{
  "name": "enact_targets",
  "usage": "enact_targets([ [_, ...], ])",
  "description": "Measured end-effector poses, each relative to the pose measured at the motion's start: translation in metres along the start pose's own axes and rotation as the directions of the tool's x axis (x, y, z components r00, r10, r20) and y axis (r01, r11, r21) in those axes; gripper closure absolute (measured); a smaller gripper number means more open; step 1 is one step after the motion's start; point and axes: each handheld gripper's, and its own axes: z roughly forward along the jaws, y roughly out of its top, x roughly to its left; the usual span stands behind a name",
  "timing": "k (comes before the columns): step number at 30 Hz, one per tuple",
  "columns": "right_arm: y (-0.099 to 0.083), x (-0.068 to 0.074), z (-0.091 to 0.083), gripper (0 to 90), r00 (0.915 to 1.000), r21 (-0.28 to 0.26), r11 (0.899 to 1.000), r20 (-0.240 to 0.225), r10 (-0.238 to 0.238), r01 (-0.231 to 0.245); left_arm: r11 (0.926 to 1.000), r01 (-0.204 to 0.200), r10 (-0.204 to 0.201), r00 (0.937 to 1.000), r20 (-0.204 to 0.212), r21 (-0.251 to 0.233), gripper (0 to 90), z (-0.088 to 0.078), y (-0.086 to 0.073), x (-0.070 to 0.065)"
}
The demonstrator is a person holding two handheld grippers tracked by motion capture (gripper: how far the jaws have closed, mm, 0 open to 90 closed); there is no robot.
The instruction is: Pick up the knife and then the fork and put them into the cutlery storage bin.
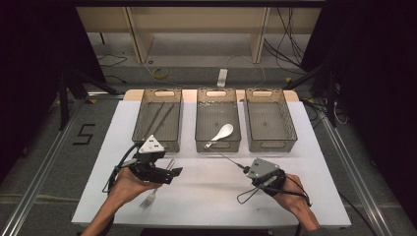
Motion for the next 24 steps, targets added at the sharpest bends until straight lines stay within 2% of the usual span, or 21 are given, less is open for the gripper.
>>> enact_targets([
  [3,-0.002,-0.013,-0.002,84.6,0.9975,-0.014,0.998,0.017,0.068,-0.068,1.0,0.008,-0.008,0.9995,-0.031,0.0,16.8,0.0,-0.006,0.006],
  [5,-0.003,-0.022,-0.005,84.6,0.9949,-0.017,0.995,0.031,0.096,-0.095,0.9998,0.019,-0.019,0.9989,-0.043,0.005,16.2,0.001,-0.011,0.009],
  [8,-0.003,-0.036,-0.006,84.5,0.9875,-0.035,0.988,0.043,0.152,-0.15,0.9996,0.028,-0.028,0.9983,-0.052,0.004,16.2,0.0,-0.018,0.011],
  [11,-0.002,-0.051,-0.006,84.5,0.9793,-0.053,0.979,0.036,0.199,-0.197,0.9991,0.042,-0.042,0.9968,-0.068,-0.006,16.2,-0.002,-0.022,0.013],
  [15,0.005,-0.068,-0.005,84.5,0.9702,-0.059,0.97,0.049,0.237,-0.234,0.9991,0.04,-0.041,0.9952,-0.089,-0.016,15.5,-0.002,-0.027,0.016],
  [18,0.012,-0.08,-0.004,84.5,0.9634,-0.065,0.965,0.068,0.259,-0.255,0.9985,0.05,-0.052,0.9954,-0.08,-0.022,15.5,-0.002,-0.031,0.018],
  [22,0.02,-0.1,-0.001,84.5,0.9443,-0.078,0.947,0.085,0.318,-0.312,0.9977,0.056,-0.059,0.9947,-0.083,-0.037,15.4,-0.003,-0.034,0.017],
  [24,0.023,-0.11,0.002,84.5,0.933,-0.085,0.936,0.092,0.348,-0.341,0.9944,0.084,-0.088,0.9937,-0.069,-0.064,15.4,-0.004,-0.035,0.018],
])
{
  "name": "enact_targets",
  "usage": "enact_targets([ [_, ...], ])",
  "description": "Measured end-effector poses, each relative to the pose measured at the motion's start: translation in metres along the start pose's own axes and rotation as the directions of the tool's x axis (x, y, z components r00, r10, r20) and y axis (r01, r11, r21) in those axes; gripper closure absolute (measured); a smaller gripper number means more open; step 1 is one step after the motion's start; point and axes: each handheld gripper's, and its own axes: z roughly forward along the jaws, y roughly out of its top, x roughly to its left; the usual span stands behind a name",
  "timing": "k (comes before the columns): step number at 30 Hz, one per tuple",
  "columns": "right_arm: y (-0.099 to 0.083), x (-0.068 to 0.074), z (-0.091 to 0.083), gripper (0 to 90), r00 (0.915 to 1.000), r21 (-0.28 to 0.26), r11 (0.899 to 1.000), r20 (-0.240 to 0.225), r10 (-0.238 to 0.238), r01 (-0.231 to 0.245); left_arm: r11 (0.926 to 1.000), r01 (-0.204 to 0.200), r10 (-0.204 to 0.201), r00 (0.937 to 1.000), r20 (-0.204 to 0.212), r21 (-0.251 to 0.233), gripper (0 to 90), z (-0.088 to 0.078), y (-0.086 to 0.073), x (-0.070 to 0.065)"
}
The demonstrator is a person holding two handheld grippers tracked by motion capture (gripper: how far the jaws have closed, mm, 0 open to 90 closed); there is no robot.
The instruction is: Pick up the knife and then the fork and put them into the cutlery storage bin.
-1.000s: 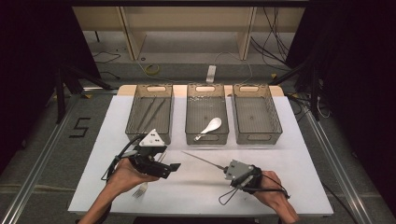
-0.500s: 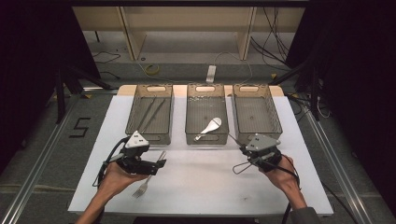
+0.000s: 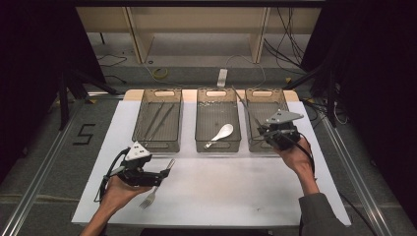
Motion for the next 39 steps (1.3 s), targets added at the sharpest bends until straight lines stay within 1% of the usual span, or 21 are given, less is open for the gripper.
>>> enact_targets([
  [2,0.005,-0.007,0.003,84.5,0.9993,0.003,0.999,0.01,0.037,-0.037,0.9993,0.036,-0.036,0.9984,0.043,-0.012,15.2,-0.001,-0.001,0.003],
  [3,0.007,-0.01,0.004,84.5,0.9986,0.002,0.999,0.012,0.052,-0.052,0.9992,0.037,-0.037,0.9984,0.044,-0.016,15.2,-0.002,-0.001,0.004],
  [5,0.01,-0.015,0.008,84.4,0.997,0.005,0.997,0.026,0.072,-0.073,0.9988,0.04,-0.039,0.9987,0.033,-0.029,15.2,-0.003,-0.001,0.003],
  [7,0.013,-0.021,0.012,84.4,0.9947,0.011,0.995,0.036,0.096,-0.096,0.9986,0.039,-0.038,0.9987,0.035,-0.034,15.2,-0.004,0.0,0.003],
  [10,0.016,-0.029,0.02,84.4,0.9911,0.026,0.992,0.05,0.123,-0.125,0.9995,0.024,-0.023,0.9995,0.02,-0.022,15.2,-0.004,-0.001,0.003],
  [13,0.018,-0.034,0.025,84.4,0.988,0.031,0.989,0.065,0.14,-0.142,0.9994,0.029,-0.029,0.9993,0.023,-0.018,15.2,-0.002,-0.002,0.001],
  [17,0.019,-0.042,0.032,84.4,0.9799,0.036,0.982,0.083,0.181,-0.185,0.9997,0.02,-0.02,0.9994,0.029,-0.011,15.2,-0.001,-0.002,-0.001],
  [20,0.019,-0.048,0.038,84.4,0.9738,0.048,0.976,0.097,0.206,-0.211,0.9997,0.02,-0.02,0.9994,0.027,-0.013,15.2,-0.001,-0.002,-0.002],
  [25,0.017,-0.054,0.045,84.4,0.9639,0.057,0.967,0.117,0.239,-0.247,0.9997,0.018,-0.018,0.9995,0.027,-0.017,15.2,-0.002,-0.002,-0.002],
  [30,0.012,-0.054,0.051,84.4,0.9557,0.07,0.959,0.128,0.265,-0.276,0.9999,0.011,-0.01,0.9996,0.024,-0.006,15.3,-0.001,-0.002,-0.003],
  [35,0.007,-0.054,0.058,84.4,0.9434,0.094,0.945,0.144,0.299,-0.314,0.9999,0.01,-0.01,0.9997,0.023,-0.004,15.3,-0.001,-0.002,-0.003],
  [39,-0.001,-0.053,0.063,84.3,0.9369,0.115,0.936,0.152,0.315,-0.333,1.0,0.004,-0.004,0.9997,0.025,-0.002,15.3,-0.001,-0.002,-0.004],
])
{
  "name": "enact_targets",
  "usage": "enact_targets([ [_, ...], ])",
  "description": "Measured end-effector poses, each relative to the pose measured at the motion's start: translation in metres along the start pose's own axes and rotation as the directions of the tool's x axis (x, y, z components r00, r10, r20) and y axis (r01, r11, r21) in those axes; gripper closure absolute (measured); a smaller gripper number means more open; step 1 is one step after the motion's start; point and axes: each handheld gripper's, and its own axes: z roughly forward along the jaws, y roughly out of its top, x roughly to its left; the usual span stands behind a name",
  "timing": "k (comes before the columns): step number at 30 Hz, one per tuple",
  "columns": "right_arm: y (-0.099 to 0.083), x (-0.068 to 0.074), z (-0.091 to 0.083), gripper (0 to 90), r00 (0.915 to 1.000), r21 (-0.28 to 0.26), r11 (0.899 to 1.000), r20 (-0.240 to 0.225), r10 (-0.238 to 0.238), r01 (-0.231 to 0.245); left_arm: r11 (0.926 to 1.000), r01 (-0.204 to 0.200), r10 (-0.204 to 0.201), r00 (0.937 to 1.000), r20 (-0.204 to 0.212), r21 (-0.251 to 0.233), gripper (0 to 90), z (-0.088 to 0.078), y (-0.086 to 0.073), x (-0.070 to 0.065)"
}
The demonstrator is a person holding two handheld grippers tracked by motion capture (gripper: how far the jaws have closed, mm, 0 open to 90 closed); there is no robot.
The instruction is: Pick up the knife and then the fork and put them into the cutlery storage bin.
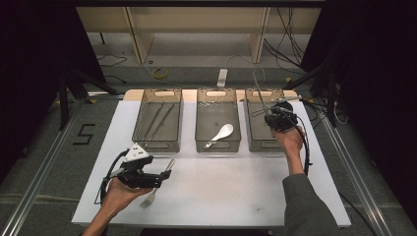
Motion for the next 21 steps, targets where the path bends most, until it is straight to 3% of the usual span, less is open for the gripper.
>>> enact_targets([
  [18,-0.01,-0.001,0.019,83.4,0.9979,0.117,0.991,0.014,0.064,-0.065,1.0,0.0,0.0,1.0,0.001,0.006,15.3,0.001,-0.001,-0.001],
  [21,-0.008,0.001,0.02,82.5,0.9985,0.132,0.99,0.017,0.051,-0.053,1.0,0.0,0.0,1.0,0.001,0.005,15.3,0.001,0.0,-0.001],
])
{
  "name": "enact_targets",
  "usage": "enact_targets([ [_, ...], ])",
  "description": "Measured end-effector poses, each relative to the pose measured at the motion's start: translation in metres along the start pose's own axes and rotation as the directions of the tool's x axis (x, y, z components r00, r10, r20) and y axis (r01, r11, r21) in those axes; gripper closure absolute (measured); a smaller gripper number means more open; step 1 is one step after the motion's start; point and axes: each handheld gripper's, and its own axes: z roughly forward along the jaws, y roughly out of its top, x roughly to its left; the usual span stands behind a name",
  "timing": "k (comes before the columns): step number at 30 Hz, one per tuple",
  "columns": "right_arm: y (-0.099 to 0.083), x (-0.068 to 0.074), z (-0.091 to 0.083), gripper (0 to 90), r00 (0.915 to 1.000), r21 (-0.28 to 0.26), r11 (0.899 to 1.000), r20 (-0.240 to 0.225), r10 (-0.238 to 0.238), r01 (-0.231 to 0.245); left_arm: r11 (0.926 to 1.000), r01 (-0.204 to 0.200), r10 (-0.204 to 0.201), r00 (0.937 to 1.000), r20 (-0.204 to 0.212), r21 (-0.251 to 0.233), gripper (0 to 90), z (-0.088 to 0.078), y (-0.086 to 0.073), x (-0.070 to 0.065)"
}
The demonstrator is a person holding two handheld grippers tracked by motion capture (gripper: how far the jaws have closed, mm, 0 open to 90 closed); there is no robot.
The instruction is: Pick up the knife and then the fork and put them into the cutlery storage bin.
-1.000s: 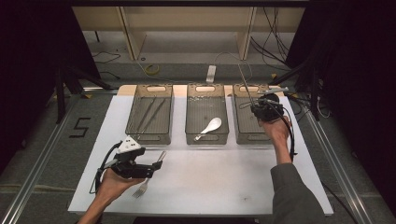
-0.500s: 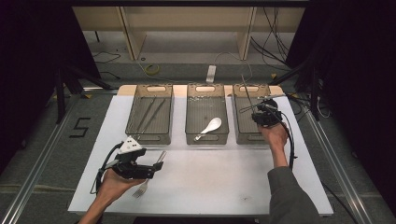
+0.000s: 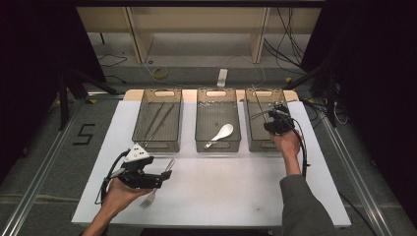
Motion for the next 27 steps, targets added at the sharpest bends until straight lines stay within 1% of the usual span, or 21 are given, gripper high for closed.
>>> enact_targets([
  [1,0.001,0.001,0.001,80.2,1.0,0.011,1.0,-0.001,-0.003,0.003,1.0,0.001,-0.001,1.0,0.0,0.001,15.3,0.0,0.0,0.0],
  [2,0.001,0.0,0.0,76.4,0.9999,0.006,1.0,-0.011,-0.002,0.002,1.0,0.001,-0.001,1.0,-0.001,0.001,15.4,0.0,0.0,0.0],
  [3,0.002,0.0,-0.002,73.1,0.9996,-0.003,1.0,-0.027,0.006,-0.006,1.0,0.001,-0.001,1.0,-0.001,0.0,15.3,0.0,0.0,0.0],
  [4,0.003,0.0,-0.003,69.6,0.999,0.001,1.0,-0.044,0.012,-0.012,1.0,0.001,-0.001,1.0,0.0,-0.001,15.3,0.0,0.0,0.0],
  [5,0.004,0.0,-0.005,66.9,0.9991,-0.005,1.0,-0.041,0.007,-0.007,1.0,0.0,0.0,1.0,-0.002,0.0,15.3,0.0,0.0,0.0],
  [6,0.004,0.001,-0.007,65.6,0.9992,-0.016,1.0,-0.039,-0.002,0.001,1.0,0.0,0.0,1.0,-0.001,0.0,15.4,0.0,0.0,0.0],
  [8,0.005,0.001,-0.01,61.7,0.9984,-0.03,1.0,-0.056,-0.001,-0.001,1.0,0.0,0.0,1.0,-0.002,0.003,15.3,0.0,0.0,0.0],
  [11,0.004,0.002,-0.016,57.5,0.9976,-0.055,0.998,-0.067,-0.017,0.013,1.0,-0.002,0.002,1.0,-0.002,0.009,15.4,0.001,0.0,0.0],
  [14,0.003,0.003,-0.022,51.9,0.9963,-0.07,0.997,-0.08,-0.03,0.025,0.9998,0.006,-0.006,1.0,-0.002,0.019,15.4,0.002,0.0,0.0],
  [15,0.003,0.004,-0.025,50.3,0.9955,-0.077,0.997,-0.089,-0.031,0.025,0.9997,0.0,0.0,1.0,-0.003,0.024,15.3,0.002,0.0,0.0],
  [17,0.002,0.006,-0.031,45.6,0.9937,-0.1,0.994,-0.101,-0.049,0.039,0.9996,0.002,-0.001,1.0,-0.004,0.027,15.4,0.002,0.0,0.0],
  [19,0.0,0.009,-0.038,42.5,0.9903,-0.117,0.991,-0.116,-0.077,0.063,0.9998,0.007,-0.007,0.9999,-0.008,0.02,15.3,0.002,0.0,0.001],
  [22,-0.004,0.018,-0.051,38.3,0.9812,-0.144,0.983,-0.141,-0.132,0.111,0.9998,0.003,-0.003,0.9999,-0.01,0.019,15.5,0.001,0.0,0.001],
  [23,-0.006,0.022,-0.056,37.6,0.9776,-0.159,0.979,-0.147,-0.151,0.127,0.9998,0.005,-0.005,0.9999,-0.011,0.021,15.5,0.001,0.0,0.001],
  [25,-0.013,0.028,-0.065,36.8,0.9698,-0.188,0.972,-0.172,-0.173,0.14,0.9996,0.006,-0.006,0.9999,-0.011,0.029,15.6,0.002,0.0,0.0],
  [26,-0.016,0.031,-0.069,36.4,0.9657,-0.202,0.969,-0.184,-0.183,0.145,0.999,-0.002,0.003,0.9999,-0.016,0.044,15.6,0.002,0.0,0.0],
  [27,-0.02,0.034,-0.072,35.4,0.961,-0.211,0.965,-0.195,-0.197,0.155,0.9988,-0.003,0.004,0.9998,-0.021,0.048,15.6,0.003,0.0,-0.001],
])
